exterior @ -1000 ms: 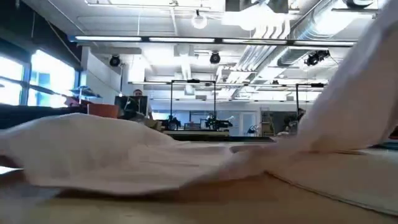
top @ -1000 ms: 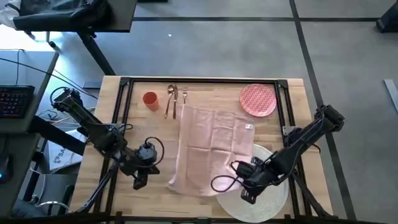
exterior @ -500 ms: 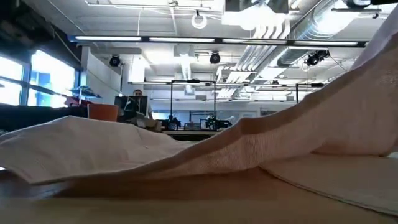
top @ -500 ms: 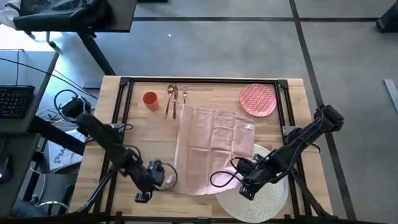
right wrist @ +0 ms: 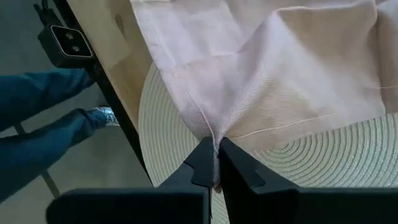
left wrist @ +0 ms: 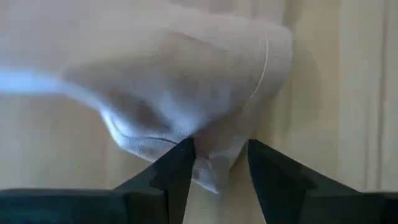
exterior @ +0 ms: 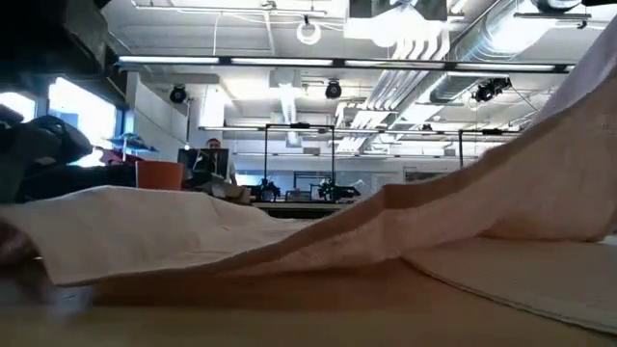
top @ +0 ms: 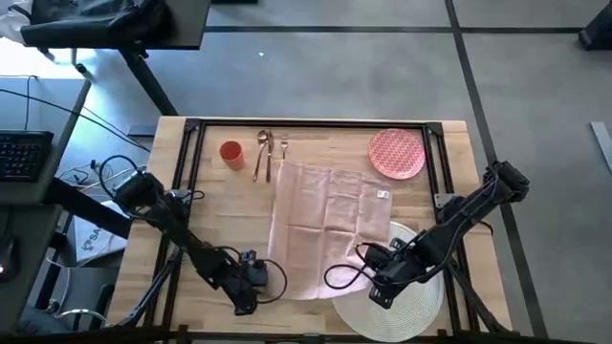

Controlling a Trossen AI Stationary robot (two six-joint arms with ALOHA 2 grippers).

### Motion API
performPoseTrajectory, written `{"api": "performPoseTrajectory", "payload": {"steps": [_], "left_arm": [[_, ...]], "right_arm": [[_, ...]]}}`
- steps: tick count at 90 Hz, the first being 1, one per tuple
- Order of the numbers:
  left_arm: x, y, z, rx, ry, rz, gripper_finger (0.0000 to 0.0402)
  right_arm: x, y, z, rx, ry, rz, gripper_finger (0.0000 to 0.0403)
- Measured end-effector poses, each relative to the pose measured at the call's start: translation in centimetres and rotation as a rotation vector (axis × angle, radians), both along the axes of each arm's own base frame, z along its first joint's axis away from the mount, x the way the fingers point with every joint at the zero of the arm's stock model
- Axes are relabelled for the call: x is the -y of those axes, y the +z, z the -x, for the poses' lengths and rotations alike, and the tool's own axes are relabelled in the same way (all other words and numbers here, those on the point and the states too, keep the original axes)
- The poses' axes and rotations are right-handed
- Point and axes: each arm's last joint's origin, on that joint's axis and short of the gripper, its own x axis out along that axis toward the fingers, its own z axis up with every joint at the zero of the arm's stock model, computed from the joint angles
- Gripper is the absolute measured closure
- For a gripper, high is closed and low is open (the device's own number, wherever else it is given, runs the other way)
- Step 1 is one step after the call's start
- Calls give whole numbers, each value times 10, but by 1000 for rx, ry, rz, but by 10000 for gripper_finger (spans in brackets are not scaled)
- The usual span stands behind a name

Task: Set table place
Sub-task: Fold pink table napkin

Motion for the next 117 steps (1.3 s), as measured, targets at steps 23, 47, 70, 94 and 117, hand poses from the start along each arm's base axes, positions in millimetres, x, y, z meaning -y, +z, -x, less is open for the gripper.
{"api": "performPoseTrajectory", "payload": {"steps": [23, 47, 70, 94, 117], "left_arm": [[-13, 26, 16, -131, -9, -76, 395], [-54, 142, 47, -22, 175, -240, 401], [-91, 201, 68, 170, 192, -178, 402], [-77, 201, 68, 23, -57, 135, 401], [-64, 205, 60, 82, -49, 259, 401]], "right_arm": [[1, 10, -1, 28, -31, 7, 403], [23, 73, 5, 226, -147, 299, 403], [38, 100, 8, 255, -141, 408, 403], [-15, 69, 10, 239, 10, 12, 403], [-59, 50, 19, 323, 11, -273, 403]]}}
